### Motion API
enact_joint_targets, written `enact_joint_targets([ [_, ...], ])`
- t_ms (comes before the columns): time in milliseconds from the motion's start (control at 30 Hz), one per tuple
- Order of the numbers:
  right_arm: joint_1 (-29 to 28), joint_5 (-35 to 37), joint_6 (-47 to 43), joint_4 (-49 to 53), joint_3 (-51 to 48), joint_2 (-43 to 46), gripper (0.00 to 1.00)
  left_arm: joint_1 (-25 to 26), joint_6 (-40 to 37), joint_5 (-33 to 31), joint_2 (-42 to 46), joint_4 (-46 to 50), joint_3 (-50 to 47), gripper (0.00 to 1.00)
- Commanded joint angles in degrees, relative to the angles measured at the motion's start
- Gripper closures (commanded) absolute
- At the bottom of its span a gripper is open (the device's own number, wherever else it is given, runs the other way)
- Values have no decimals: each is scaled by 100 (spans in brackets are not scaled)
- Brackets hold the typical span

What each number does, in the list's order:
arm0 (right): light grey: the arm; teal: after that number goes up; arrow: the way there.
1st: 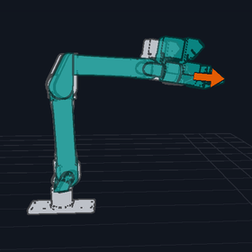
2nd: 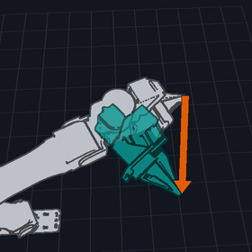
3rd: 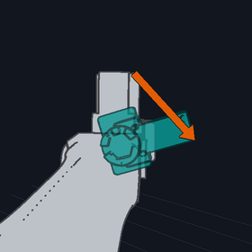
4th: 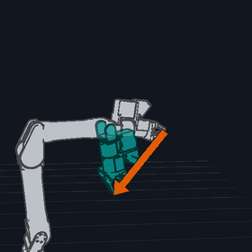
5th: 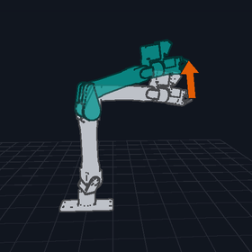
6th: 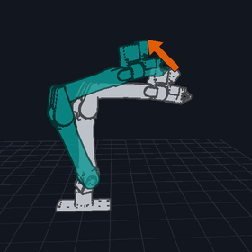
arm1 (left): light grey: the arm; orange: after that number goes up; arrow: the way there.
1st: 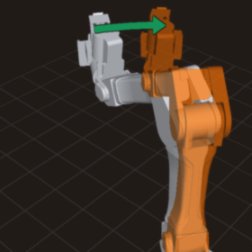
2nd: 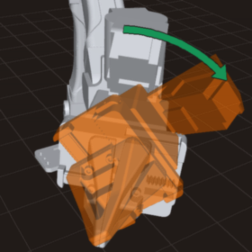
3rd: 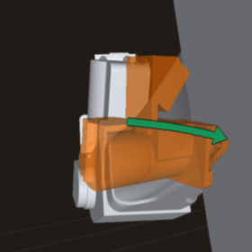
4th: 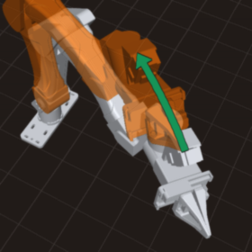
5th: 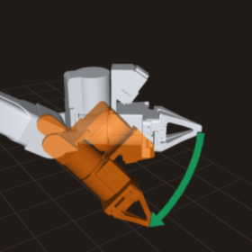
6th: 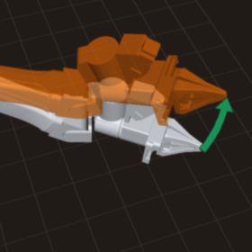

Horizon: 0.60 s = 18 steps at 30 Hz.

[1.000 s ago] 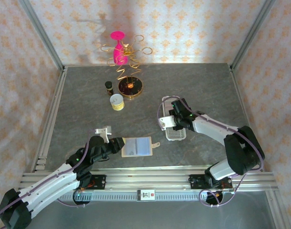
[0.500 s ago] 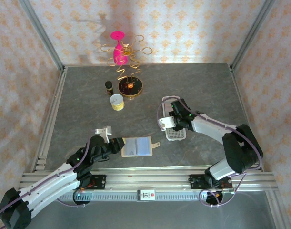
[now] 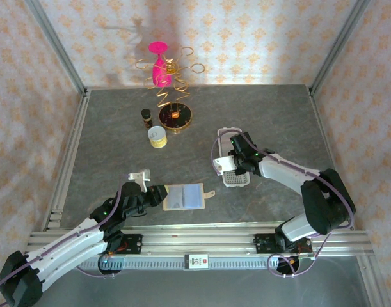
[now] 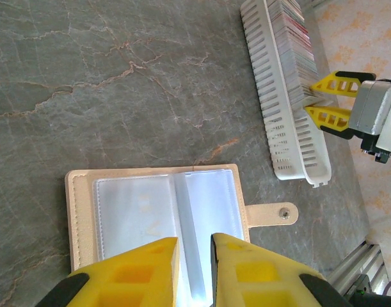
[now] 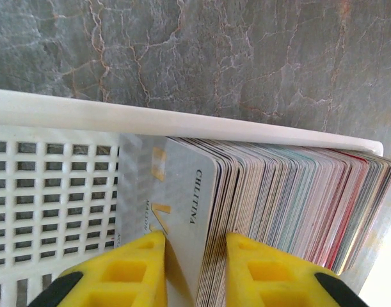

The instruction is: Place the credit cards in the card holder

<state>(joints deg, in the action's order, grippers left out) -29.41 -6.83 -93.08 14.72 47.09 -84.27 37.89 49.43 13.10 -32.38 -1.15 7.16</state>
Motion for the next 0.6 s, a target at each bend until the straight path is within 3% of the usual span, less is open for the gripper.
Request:
enact_joint_targets([
  [0,57,259,4,12,12,98,76,34,-47,70,4,-89,-24,79],
  [567,51,231,180,56,-32,353,85,33,-7,131,4,-140,-73,79],
])
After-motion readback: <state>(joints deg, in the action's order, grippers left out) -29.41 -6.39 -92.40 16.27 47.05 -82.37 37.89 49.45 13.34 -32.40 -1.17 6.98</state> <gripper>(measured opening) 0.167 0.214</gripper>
